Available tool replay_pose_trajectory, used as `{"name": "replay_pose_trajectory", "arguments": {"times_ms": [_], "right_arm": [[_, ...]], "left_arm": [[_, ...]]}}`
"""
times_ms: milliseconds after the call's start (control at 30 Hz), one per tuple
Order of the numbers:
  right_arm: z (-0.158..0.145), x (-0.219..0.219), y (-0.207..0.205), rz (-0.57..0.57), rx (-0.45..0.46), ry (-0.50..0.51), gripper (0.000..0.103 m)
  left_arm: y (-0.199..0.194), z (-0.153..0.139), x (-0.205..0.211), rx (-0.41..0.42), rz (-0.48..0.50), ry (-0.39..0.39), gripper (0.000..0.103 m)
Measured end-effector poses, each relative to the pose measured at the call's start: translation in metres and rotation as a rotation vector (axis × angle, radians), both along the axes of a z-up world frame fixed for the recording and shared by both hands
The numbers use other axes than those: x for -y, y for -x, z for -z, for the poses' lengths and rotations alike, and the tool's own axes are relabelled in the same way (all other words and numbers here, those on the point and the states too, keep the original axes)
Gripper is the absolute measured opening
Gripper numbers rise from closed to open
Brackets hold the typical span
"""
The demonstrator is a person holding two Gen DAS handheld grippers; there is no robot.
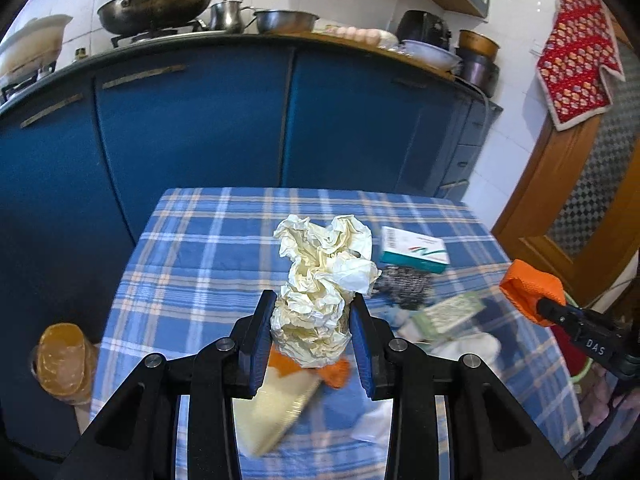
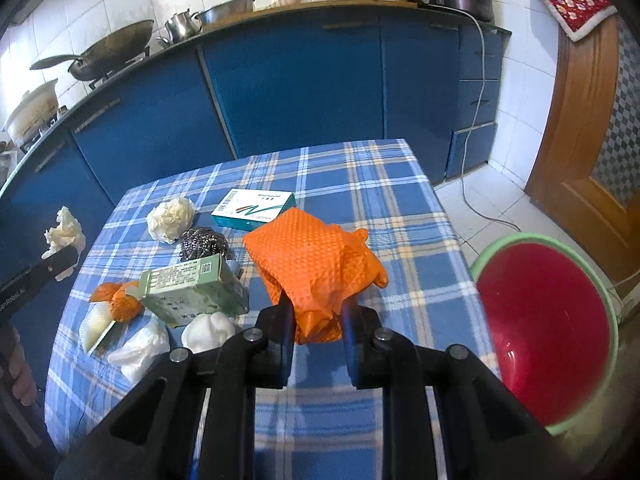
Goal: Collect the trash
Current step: 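Carry the tissue and orange glove in both tools over the red bucket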
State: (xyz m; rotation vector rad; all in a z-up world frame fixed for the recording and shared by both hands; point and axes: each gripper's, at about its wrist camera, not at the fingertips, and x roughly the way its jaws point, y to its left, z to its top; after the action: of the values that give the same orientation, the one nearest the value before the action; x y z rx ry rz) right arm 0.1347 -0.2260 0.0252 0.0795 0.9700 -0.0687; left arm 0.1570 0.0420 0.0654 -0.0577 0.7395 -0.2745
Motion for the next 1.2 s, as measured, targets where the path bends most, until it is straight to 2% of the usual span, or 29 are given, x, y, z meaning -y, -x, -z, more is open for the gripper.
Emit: {"name": "replay_pose_trajectory", "arguments": {"times_ms": [467,1200], "right_arm": [[-0.021,0.054,0.046,0.107,0.052,-0.024,0.024],[-0.019,0.16,0.103,0.331,0.064,-0.046,0.023]], "left_arm": [[0.031,-0.014,0.077,0.014,0.14,0.013,0.037],[0.064,-0.002,0.222,-0.033,0.377,-0.026,0.037]]}}
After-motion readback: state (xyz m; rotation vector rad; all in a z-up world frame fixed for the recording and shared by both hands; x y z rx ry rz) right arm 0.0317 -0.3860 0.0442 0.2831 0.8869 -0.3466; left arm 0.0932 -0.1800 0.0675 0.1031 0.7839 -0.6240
